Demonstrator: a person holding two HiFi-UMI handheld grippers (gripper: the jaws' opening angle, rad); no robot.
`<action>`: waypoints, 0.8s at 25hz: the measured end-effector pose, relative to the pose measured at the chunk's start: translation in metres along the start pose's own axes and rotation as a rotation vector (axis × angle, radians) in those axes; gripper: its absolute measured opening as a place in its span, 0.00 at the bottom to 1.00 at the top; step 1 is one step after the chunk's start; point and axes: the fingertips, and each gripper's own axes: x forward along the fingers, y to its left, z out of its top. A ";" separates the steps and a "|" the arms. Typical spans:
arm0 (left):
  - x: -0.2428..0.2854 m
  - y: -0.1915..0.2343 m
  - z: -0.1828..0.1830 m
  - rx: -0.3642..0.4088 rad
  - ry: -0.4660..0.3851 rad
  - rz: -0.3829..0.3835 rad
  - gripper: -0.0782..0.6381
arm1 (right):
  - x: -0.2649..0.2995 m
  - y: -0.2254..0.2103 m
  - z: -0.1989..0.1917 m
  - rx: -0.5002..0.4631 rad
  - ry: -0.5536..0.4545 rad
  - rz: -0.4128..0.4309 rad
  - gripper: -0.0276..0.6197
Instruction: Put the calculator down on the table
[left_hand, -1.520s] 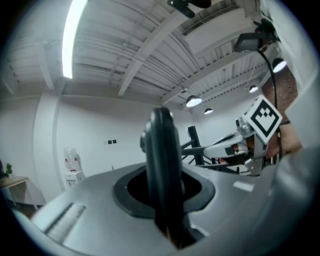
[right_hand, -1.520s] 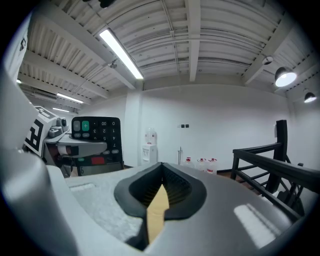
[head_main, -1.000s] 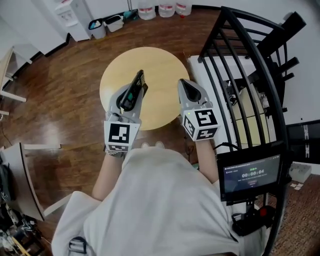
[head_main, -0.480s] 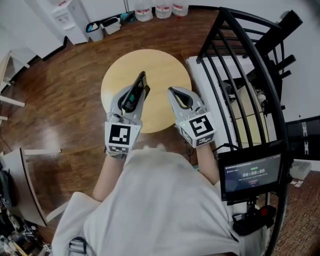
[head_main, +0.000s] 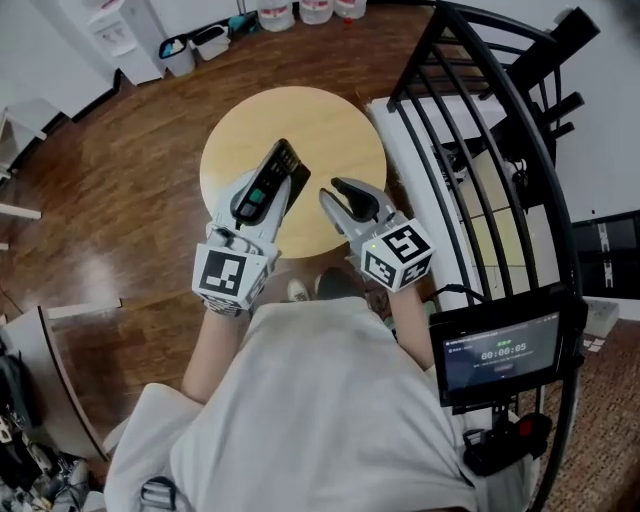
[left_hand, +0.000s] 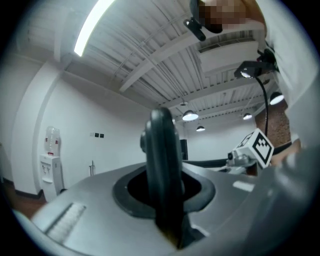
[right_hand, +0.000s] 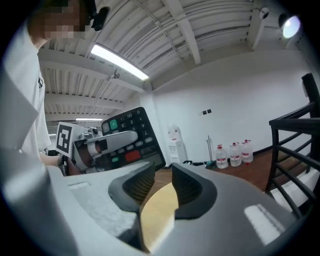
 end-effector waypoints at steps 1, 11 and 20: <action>0.000 -0.001 -0.001 -0.013 -0.015 -0.016 0.24 | 0.002 0.001 -0.006 0.015 0.017 0.016 0.22; 0.001 0.008 -0.006 -0.309 -0.123 -0.137 0.24 | 0.016 0.039 -0.023 0.144 0.042 0.351 0.40; 0.025 0.020 -0.027 -0.420 -0.089 -0.146 0.24 | 0.038 0.009 -0.023 0.318 0.028 0.418 0.41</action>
